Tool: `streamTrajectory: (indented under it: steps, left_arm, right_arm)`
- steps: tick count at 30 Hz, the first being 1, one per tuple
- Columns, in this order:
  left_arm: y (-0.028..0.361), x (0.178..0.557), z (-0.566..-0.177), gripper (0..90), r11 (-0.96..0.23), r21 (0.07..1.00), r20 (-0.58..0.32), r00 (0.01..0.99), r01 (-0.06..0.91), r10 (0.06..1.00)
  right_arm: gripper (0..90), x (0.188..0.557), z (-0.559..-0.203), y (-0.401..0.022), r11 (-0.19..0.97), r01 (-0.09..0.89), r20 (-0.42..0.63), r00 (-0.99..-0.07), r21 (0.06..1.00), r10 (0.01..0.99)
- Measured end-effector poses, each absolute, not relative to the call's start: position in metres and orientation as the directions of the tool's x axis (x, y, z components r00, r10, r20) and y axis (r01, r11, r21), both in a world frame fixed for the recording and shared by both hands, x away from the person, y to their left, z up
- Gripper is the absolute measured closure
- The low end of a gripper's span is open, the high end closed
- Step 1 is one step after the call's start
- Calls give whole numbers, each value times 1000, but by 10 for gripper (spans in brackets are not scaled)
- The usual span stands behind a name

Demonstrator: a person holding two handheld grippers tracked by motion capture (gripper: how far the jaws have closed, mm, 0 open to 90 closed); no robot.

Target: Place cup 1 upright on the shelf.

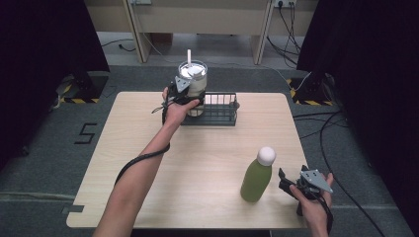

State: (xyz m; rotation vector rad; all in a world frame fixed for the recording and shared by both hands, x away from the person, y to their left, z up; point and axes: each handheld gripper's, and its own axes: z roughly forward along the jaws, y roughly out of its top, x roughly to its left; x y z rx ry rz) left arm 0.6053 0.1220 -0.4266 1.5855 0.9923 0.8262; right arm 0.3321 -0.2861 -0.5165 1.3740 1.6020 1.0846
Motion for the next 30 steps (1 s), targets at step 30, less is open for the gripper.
streamTrajectory:
  steps: [30]
  left_arm:
    - [140, 556, -424, 0, -146, 979, 71, 434, 142, 898]
  right_arm:
    - [123, 325, -508, -286, 65, 325, -14, -155, 944, 988]
